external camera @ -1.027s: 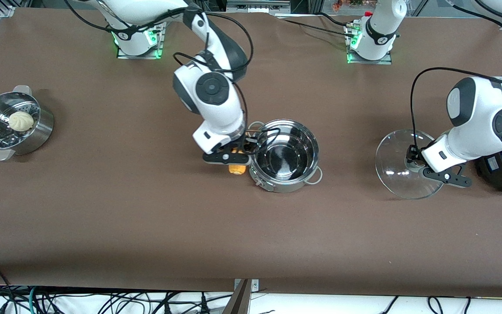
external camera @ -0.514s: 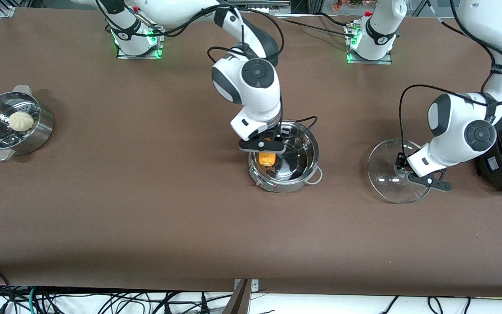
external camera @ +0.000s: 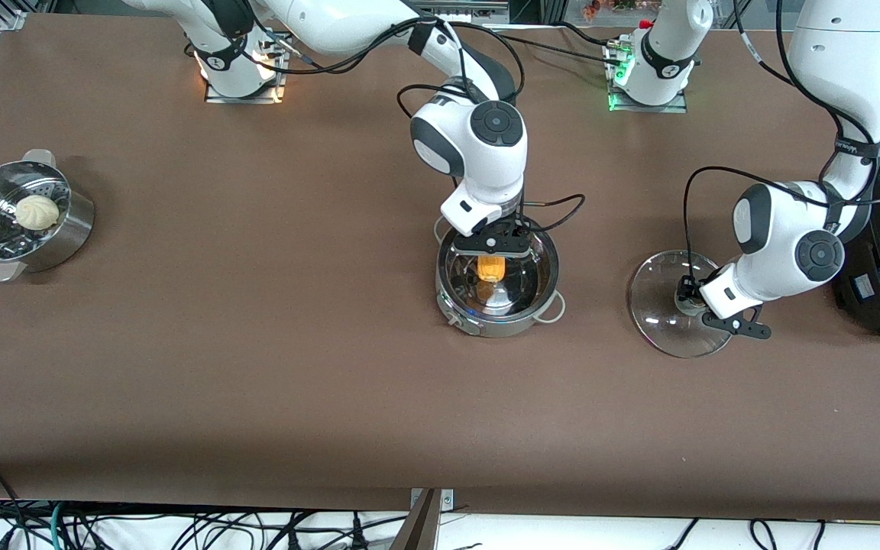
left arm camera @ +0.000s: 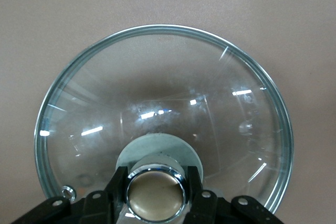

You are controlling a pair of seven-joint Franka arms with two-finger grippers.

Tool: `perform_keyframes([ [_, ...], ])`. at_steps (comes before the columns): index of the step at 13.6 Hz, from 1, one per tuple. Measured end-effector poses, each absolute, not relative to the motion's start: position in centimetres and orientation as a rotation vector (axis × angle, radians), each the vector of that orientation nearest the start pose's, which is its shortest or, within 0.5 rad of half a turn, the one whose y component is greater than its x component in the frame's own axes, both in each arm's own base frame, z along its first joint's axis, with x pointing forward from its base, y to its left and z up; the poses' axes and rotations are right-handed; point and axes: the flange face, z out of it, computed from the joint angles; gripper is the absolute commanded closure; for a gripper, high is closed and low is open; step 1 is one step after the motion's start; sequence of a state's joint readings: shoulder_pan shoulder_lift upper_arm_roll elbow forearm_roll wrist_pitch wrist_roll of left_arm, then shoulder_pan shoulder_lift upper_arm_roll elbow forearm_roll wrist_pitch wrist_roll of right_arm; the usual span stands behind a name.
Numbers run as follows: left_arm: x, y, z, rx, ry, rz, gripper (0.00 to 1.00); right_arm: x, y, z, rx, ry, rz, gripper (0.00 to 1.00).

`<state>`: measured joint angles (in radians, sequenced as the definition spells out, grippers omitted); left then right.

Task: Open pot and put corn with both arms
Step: 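Carry the corn over the pot while the left gripper moves the lid aside, then lower the corn into the pot while the left gripper sets the lid down, then open the right gripper and withdraw it while the left gripper retracts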

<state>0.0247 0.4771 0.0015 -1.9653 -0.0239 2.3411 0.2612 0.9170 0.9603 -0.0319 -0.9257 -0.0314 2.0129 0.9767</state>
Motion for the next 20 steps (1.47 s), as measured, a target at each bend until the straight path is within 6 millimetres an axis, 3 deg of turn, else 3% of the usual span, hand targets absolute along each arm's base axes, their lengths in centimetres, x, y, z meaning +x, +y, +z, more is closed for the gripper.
perform_keyframes([
  [1, 60.5, 1.5, 22.0, -3.149, 0.344, 0.155, 0.13, 49.9, 62.4, 31.0, -3.057, 0.097, -0.195, 1.00],
  [2, 60.5, 1.5, 22.0, -3.149, 0.344, 0.155, 0.00, 50.1, 62.4, 31.0, -3.051, 0.099, -0.204, 0.94],
  [3, 60.5, 1.5, 22.0, -3.149, 0.344, 0.156, 0.00, 50.2, 62.4, 31.0, -3.047, 0.100, -0.212, 0.81],
  [7, 60.5, 2.0, 21.9, -3.147, 0.333, 0.157, 0.00, 50.5, 62.3, 30.9, -3.044, 0.096, -0.225, 0.62],
  [8, 60.4, 2.2, 21.9, -3.147, 0.328, 0.160, 0.00, 50.6, 62.3, 30.9, -3.046, 0.086, -0.230, 0.51],
  [9, 60.2, 2.3, 21.8, -3.147, 0.325, 0.165, 0.00, 50.7, 62.2, 30.9, -3.047, 0.079, -0.235, 0.36],
  [10, 59.8, 2.3, 22.0, -3.147, 0.323, 0.169, 0.00, 50.8, 62.1, 30.9, -3.048, 0.076, -0.238, 0.13],
  [11, 59.2, 2.6, 22.8, -3.147, 0.317, 0.162, 0.00, 50.9, 62.0, 30.9, -3.048, 0.075, -0.240, 0.00],
  [15, 56.6, 4.8, 29.8, -3.151, 0.253, 0.064, 0.00, 50.9, 62.0, 31.0, -3.047, 0.066, -0.245, 0.00],
  [20, 55.6, 4.8, 38.5, -3.130, 0.251, -0.144, 0.00, 51.3, 61.7, 31.7, -3.063, 0.038, -0.247, 0.00],
])
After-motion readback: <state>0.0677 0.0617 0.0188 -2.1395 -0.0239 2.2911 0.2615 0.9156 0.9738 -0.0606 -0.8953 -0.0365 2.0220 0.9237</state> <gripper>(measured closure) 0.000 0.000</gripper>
